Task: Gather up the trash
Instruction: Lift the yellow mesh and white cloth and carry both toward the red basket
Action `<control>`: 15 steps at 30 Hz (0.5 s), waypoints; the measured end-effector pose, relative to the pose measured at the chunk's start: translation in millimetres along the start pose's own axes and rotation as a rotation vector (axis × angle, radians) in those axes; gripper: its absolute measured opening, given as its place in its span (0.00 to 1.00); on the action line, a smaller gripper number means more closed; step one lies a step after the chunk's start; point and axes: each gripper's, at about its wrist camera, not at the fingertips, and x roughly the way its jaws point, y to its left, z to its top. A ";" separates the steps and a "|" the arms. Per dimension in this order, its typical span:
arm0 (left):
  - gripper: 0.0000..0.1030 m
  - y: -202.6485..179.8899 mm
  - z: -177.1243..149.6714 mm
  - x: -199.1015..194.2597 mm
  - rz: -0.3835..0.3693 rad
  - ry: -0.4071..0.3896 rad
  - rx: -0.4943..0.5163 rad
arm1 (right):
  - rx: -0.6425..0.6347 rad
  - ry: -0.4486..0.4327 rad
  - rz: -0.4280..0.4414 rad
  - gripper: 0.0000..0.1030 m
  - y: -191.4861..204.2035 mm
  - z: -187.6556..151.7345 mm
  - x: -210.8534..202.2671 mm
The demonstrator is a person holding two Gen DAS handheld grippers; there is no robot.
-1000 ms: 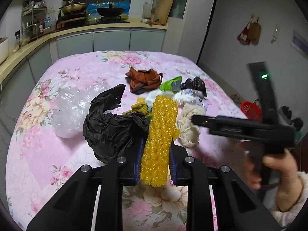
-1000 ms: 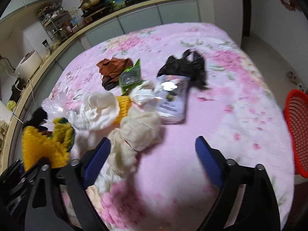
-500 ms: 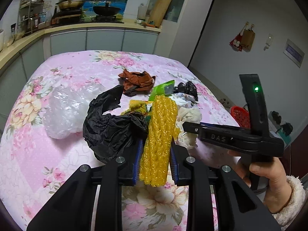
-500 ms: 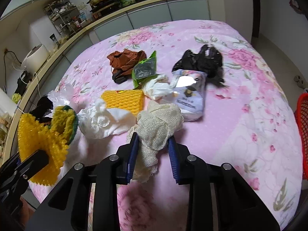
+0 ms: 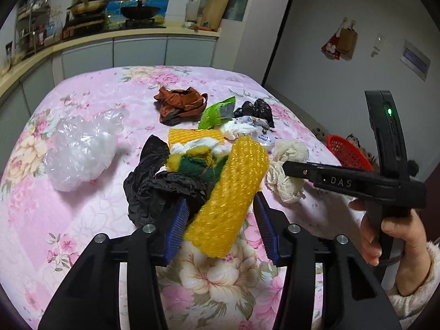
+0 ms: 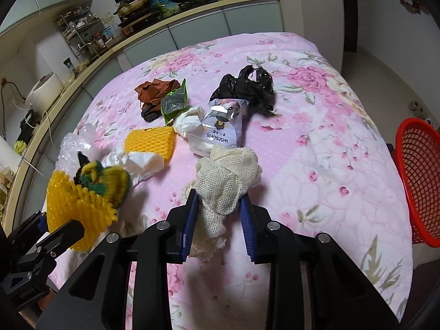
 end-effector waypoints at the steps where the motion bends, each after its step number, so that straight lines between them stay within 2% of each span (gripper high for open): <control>1: 0.53 -3.6 -2.0 0.8 0.010 0.008 0.023 | 0.000 0.001 0.000 0.29 -0.8 -0.9 -0.4; 4: 0.54 -13.1 -8.1 2.6 0.039 0.028 0.090 | 0.004 0.003 -0.001 0.29 -3.4 -2.5 -1.9; 12: 0.54 -29.3 -11.3 -6.4 -0.002 -0.011 0.155 | 0.002 -0.005 -0.004 0.29 -6.6 -4.6 -6.6; 15: 0.54 -36.9 -13.5 -5.3 0.013 -0.002 0.200 | 0.007 -0.009 -0.005 0.29 -9.2 -5.5 -9.2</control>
